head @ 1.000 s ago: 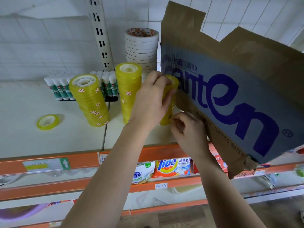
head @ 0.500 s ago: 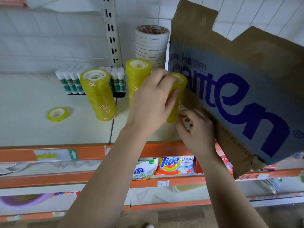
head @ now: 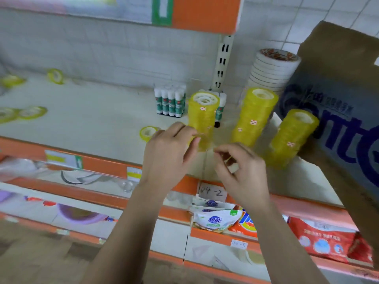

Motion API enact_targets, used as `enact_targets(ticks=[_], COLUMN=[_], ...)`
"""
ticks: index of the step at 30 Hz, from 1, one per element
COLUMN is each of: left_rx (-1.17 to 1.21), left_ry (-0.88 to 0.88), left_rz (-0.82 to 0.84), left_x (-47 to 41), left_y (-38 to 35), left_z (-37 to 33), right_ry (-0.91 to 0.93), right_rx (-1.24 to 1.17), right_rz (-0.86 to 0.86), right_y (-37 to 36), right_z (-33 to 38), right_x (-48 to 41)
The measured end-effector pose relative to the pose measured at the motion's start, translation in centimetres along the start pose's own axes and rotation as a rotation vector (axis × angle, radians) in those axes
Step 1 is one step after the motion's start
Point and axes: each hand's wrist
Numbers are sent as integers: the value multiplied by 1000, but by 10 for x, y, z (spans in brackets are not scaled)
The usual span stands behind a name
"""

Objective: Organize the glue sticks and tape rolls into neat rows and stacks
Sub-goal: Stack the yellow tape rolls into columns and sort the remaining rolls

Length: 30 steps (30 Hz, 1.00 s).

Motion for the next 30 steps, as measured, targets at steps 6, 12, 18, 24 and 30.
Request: enact_targets(ticks=[6,12,18,24,30], left_rx=[-77,-72,-46,-37,-22], left_ry=[72,133,133,99,145], left_rz=[-32,20,85,88,121], left_x=[3,-4,-18,-26,-34], left_y=[29,55,72,78,81], left_z=[78,158,212,240,251], right_ry=[53,-11,-214,-296,-355], right_rx=[-32,53,209,244,252], right_rz=[101,154,365,383,381], right_y=[-76,-140,-181,-189,-196], right_z=[22,27,14,20,24], right_x=[-39,-71,-95,-98,-97])
Point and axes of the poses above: each hand's wrist, its own x-axis away from the middle knuckle, its own y-axis out of the back of the hand, z = x × y, and after that the axes turned 15 degrees about y, right-handed
